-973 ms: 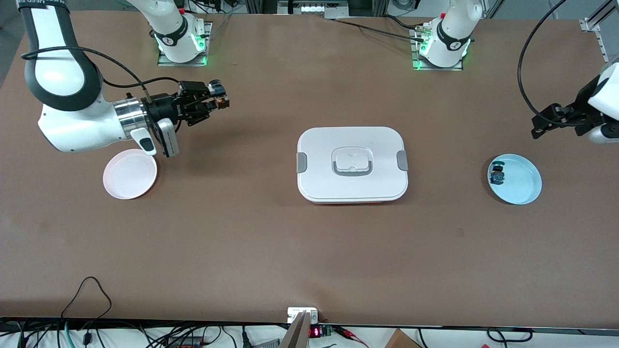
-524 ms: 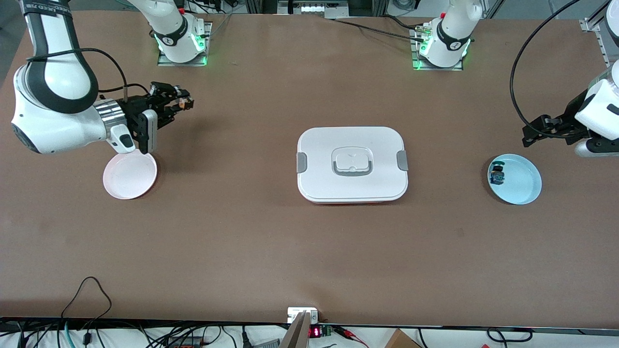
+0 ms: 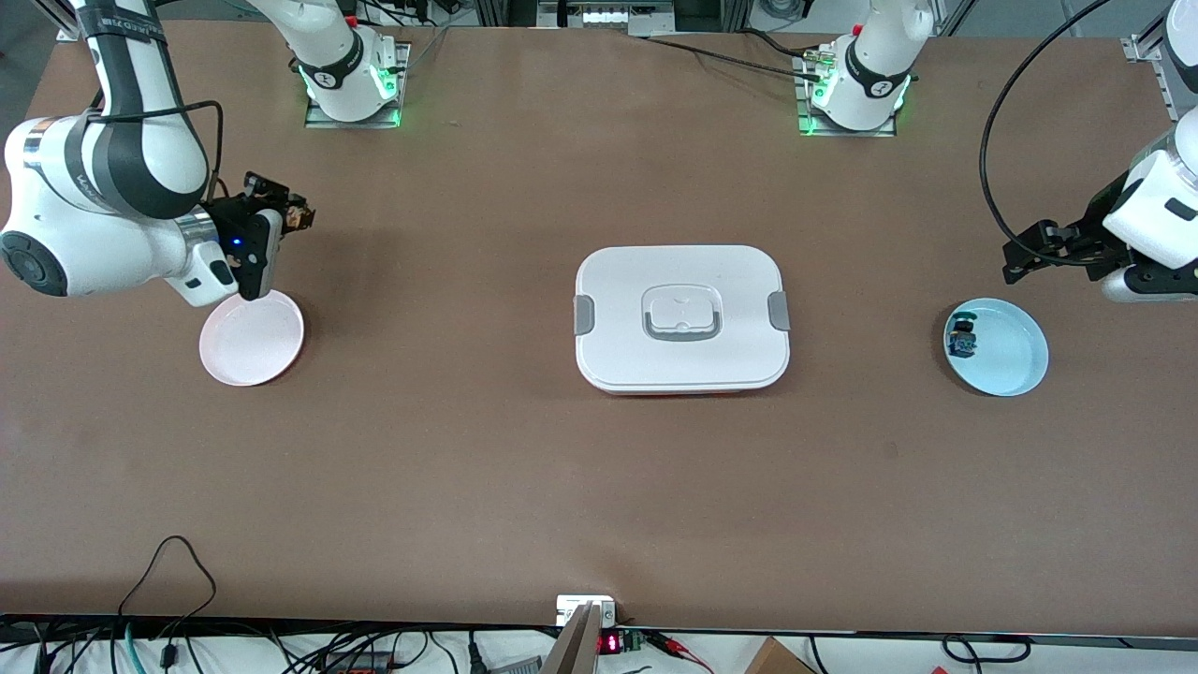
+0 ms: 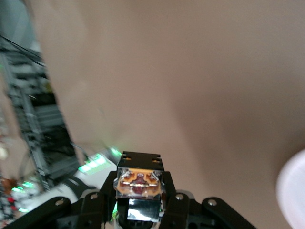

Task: Transfer orange switch to right arm and place
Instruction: 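Lower the orange switch onto the white plate and open the right gripper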

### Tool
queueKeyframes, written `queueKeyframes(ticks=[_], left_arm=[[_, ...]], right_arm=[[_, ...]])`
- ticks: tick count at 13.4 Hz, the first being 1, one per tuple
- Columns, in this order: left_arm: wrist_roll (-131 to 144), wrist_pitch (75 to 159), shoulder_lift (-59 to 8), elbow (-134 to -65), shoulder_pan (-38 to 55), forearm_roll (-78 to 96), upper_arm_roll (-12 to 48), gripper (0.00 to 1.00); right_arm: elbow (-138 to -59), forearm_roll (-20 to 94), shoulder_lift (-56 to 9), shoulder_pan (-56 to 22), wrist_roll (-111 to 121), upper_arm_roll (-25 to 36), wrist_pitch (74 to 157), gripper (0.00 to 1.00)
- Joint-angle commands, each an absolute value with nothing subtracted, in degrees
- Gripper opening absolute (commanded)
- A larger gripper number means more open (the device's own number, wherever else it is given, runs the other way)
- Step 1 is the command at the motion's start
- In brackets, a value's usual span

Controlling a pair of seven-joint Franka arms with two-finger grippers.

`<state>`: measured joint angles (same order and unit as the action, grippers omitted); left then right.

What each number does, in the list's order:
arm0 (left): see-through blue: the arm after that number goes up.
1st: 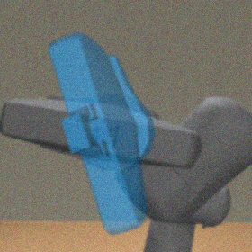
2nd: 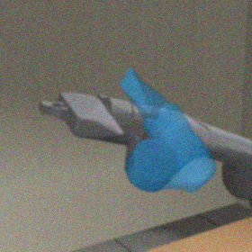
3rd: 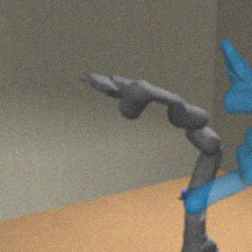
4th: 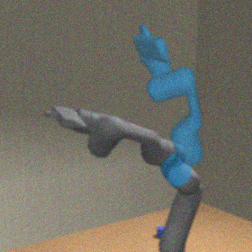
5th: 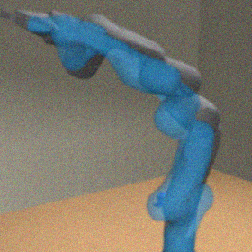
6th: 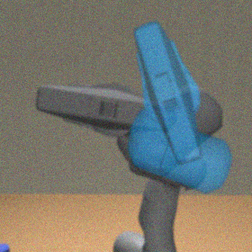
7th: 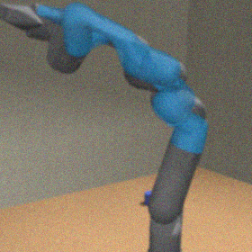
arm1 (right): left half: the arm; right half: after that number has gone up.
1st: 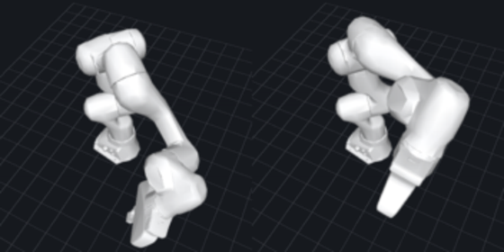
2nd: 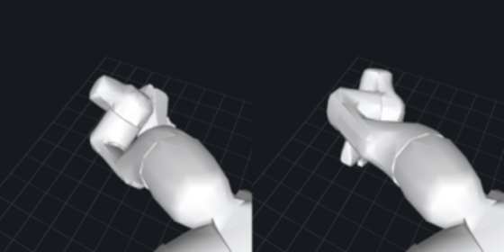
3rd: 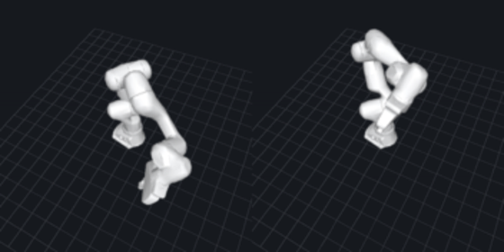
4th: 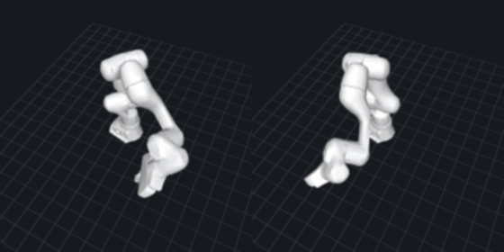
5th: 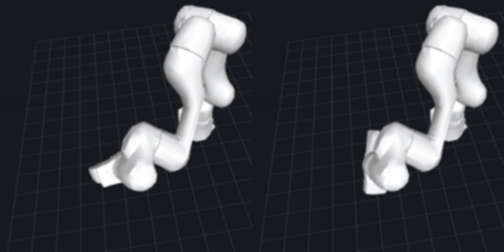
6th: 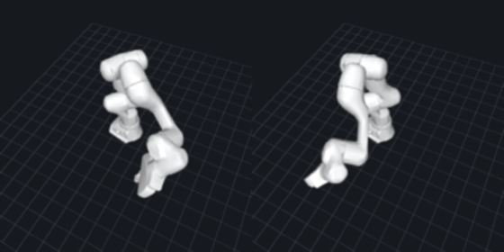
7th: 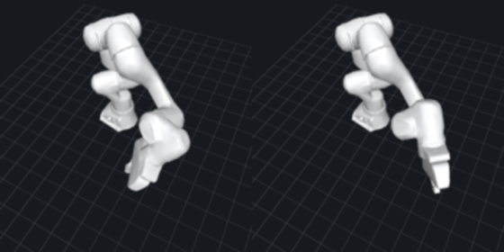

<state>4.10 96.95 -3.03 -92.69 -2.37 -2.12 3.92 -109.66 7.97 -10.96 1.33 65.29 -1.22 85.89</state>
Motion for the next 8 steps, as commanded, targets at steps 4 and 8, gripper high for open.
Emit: queueKeyframes(ticks=[4,8], left_arm=[[4.57,96.06,-4.57,-90.79,-1.93,-0.88,3.52,1.00],[4.66,96.06,-4.48,-90.70,-1.93,-0.88,3.52,1.00]], right_arm=[[-110.30,-3.85,-12.56,2.89,72.85,-1.67,100.07,0.05],[-115.74,-7.65,-13.36,5.44,76.89,-1.58,113.52,0.05]])
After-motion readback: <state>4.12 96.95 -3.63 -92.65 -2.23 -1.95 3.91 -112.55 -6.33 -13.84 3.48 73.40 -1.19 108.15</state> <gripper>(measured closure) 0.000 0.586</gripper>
